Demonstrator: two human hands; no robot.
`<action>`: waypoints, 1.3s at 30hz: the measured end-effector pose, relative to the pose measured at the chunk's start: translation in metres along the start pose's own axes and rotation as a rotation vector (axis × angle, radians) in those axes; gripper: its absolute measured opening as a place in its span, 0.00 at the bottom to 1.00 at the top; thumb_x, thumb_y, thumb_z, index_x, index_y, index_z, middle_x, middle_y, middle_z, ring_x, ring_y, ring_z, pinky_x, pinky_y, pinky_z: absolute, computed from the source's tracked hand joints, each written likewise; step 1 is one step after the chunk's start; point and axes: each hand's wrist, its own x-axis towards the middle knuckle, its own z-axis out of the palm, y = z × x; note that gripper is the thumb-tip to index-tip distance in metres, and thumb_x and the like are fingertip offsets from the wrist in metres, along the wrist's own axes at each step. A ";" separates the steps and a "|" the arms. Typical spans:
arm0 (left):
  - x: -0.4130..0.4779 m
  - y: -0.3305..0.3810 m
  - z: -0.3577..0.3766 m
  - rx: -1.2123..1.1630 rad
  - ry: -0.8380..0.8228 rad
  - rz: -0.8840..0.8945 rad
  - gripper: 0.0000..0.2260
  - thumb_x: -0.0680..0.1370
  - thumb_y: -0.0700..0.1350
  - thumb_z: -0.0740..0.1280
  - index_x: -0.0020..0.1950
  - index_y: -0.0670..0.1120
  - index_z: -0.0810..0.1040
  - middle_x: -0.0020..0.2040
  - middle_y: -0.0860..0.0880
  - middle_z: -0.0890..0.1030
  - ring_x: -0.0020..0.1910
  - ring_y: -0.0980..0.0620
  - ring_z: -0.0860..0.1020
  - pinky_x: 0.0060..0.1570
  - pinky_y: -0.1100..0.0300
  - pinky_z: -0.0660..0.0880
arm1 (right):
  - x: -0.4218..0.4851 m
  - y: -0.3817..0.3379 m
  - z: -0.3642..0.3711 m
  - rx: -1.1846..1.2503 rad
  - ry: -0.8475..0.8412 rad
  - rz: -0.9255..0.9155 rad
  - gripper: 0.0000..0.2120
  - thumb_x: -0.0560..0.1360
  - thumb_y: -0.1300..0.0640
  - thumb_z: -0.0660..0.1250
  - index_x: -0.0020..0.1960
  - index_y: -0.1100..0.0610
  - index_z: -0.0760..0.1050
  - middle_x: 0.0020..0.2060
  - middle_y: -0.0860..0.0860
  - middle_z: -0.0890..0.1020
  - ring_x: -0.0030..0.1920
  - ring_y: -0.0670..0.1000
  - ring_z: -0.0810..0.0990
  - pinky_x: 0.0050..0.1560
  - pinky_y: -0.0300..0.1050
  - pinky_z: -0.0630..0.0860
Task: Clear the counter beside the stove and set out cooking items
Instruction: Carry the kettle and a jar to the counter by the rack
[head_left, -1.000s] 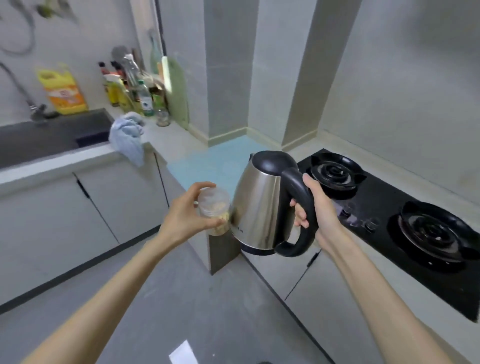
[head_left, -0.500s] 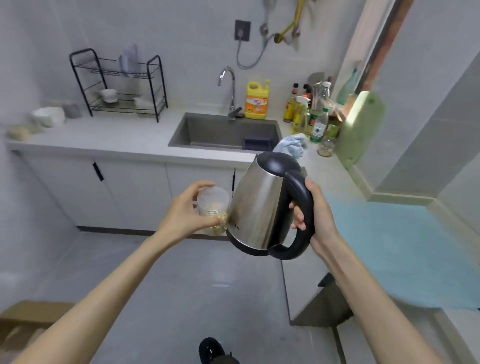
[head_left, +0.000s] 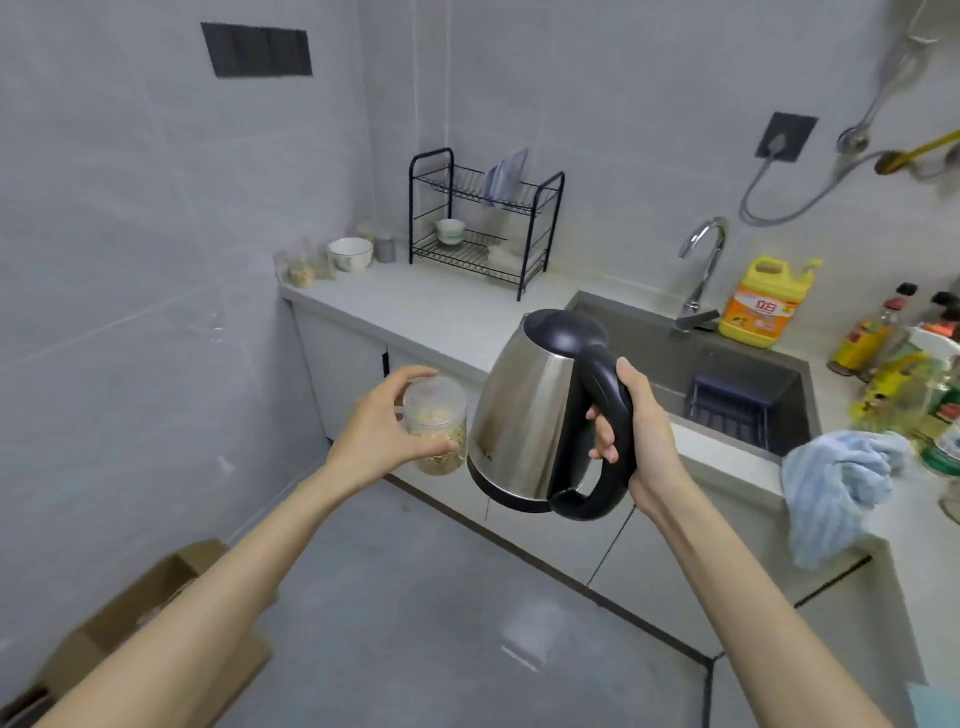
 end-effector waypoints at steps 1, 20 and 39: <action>0.013 -0.011 -0.008 0.001 0.025 -0.019 0.33 0.61 0.49 0.81 0.63 0.57 0.72 0.58 0.60 0.75 0.58 0.59 0.72 0.48 0.73 0.68 | 0.018 -0.001 0.013 -0.001 -0.021 0.012 0.26 0.77 0.39 0.59 0.37 0.61 0.72 0.19 0.51 0.69 0.18 0.47 0.64 0.28 0.42 0.66; 0.287 -0.184 -0.133 -0.059 0.079 -0.120 0.32 0.62 0.42 0.81 0.61 0.55 0.72 0.54 0.60 0.76 0.53 0.57 0.75 0.46 0.73 0.70 | 0.325 -0.005 0.222 0.017 -0.091 0.021 0.22 0.76 0.41 0.61 0.38 0.60 0.73 0.25 0.56 0.69 0.20 0.49 0.63 0.25 0.42 0.66; 0.553 -0.328 -0.117 -0.041 0.127 -0.285 0.34 0.60 0.46 0.82 0.60 0.62 0.71 0.55 0.67 0.74 0.56 0.61 0.74 0.57 0.58 0.73 | 0.642 0.018 0.302 -0.274 -0.191 0.029 0.25 0.78 0.42 0.59 0.35 0.63 0.72 0.18 0.57 0.67 0.20 0.53 0.64 0.27 0.43 0.69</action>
